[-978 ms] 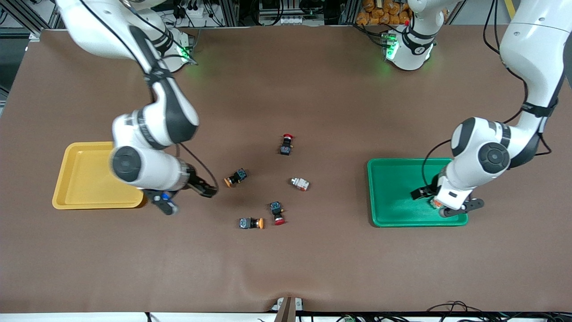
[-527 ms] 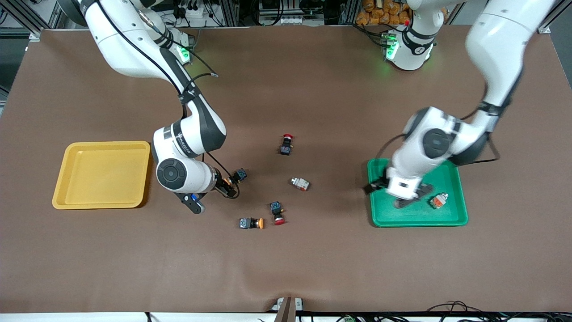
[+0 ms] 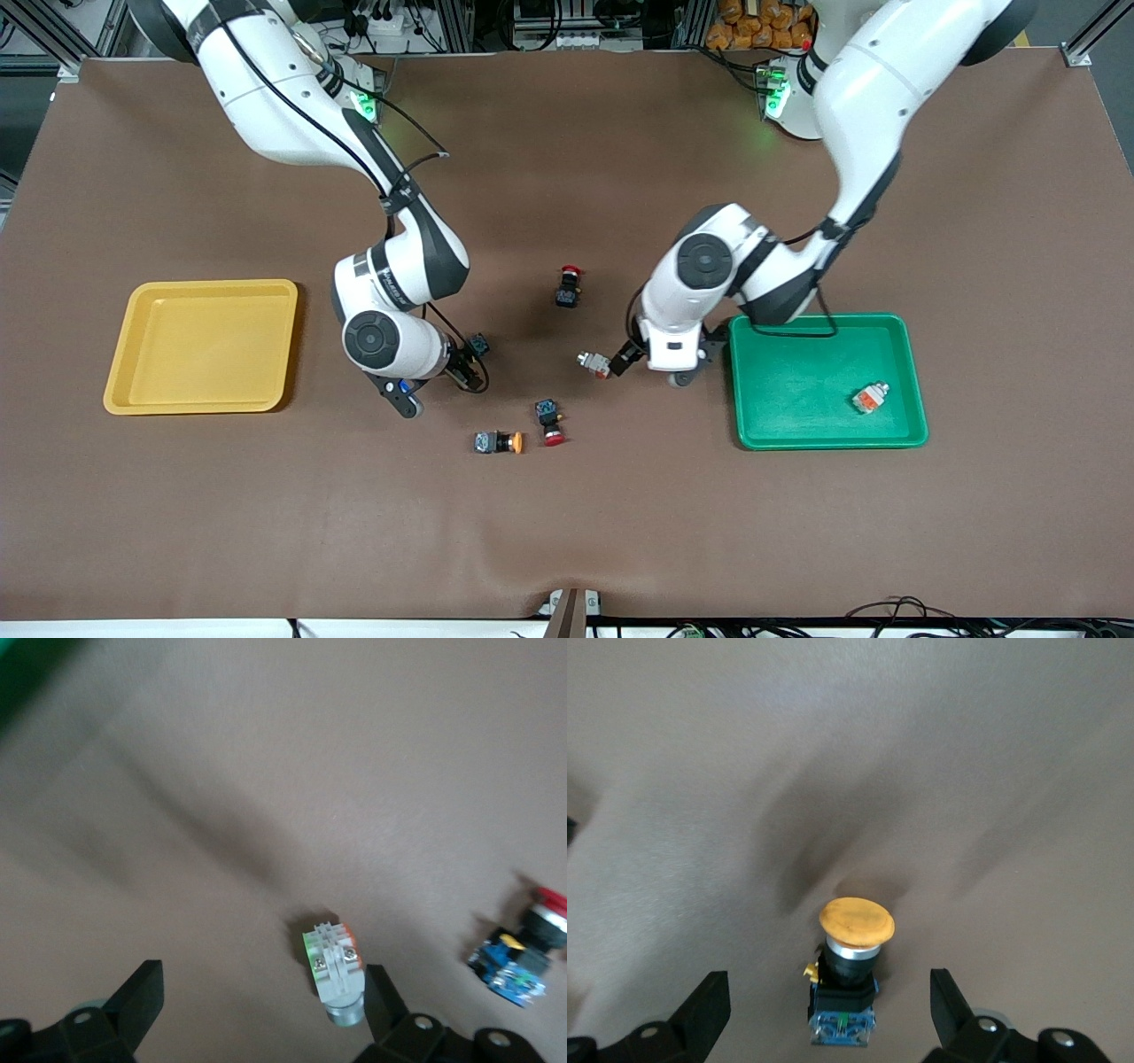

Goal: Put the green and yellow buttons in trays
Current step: 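Grasp the yellow-capped button with the right gripper while the left gripper reaches, then grasp the second white button with the left gripper while the right gripper lifts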

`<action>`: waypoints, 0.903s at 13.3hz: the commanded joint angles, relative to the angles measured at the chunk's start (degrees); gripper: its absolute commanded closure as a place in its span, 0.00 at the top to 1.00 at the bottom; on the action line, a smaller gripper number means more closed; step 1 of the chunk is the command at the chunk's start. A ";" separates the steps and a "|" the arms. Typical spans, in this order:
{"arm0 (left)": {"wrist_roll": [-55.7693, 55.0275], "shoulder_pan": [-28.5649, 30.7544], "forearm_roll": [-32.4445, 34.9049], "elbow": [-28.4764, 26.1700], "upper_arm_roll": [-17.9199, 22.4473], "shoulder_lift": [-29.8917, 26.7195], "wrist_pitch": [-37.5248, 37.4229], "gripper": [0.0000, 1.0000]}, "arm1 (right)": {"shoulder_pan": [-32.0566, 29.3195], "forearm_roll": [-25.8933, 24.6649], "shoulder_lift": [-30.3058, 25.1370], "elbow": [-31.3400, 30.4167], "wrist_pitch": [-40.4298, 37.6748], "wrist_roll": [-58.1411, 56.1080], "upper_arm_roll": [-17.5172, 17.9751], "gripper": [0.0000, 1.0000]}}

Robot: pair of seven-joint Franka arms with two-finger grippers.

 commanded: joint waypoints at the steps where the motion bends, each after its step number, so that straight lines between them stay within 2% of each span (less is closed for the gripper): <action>1: -4.31 -4.79 -0.41 4.04 3.54 2.66 -0.18 1.00 | 0.24 0.64 -0.65 -3.35 3.18 0.60 -0.41 1.00; 2: -5.37 -5.15 -0.49 4.66 3.55 3.45 0.08 1.00 | 0.24 0.73 -0.57 -3.88 3.80 0.51 -0.32 1.00; 3: -6.16 -5.50 -0.50 4.92 3.55 4.07 0.95 1.00 | 0.59 0.90 0.13 -4.06 4.68 0.51 -0.24 0.94; 4: -6.87 -6.11 -0.41 5.10 3.63 4.94 2.35 1.00 | 1.38 1.08 0.75 -4.06 5.29 0.51 -0.23 0.82; 6: -8.63 -6.38 -0.41 5.71 3.72 6.17 4.55 1.00 | 1.56 1.08 0.84 -4.15 5.39 -0.62 -0.23 0.33; 7: -9.33 -6.47 -0.49 6.50 3.72 6.70 4.82 1.00 | 1.65 1.08 0.84 -4.15 5.30 -0.72 -0.23 0.20; 8: -10.21 -6.99 -0.41 7.47 3.72 7.84 4.91 1.00 | 1.65 1.08 0.75 -4.06 5.04 -0.55 -0.15 0.00; 10: -12.75 -8.57 -0.41 9.84 4.94 9.78 4.91 1.00 | 0.95 1.17 0.49 -3.80 3.90 -0.89 -0.15 0.00; 12: -14.78 -11.90 -0.41 10.46 8.36 10.49 4.91 0.96 | -2.19 1.17 -0.82 -2.66 -2.57 -6.66 -0.15 0.00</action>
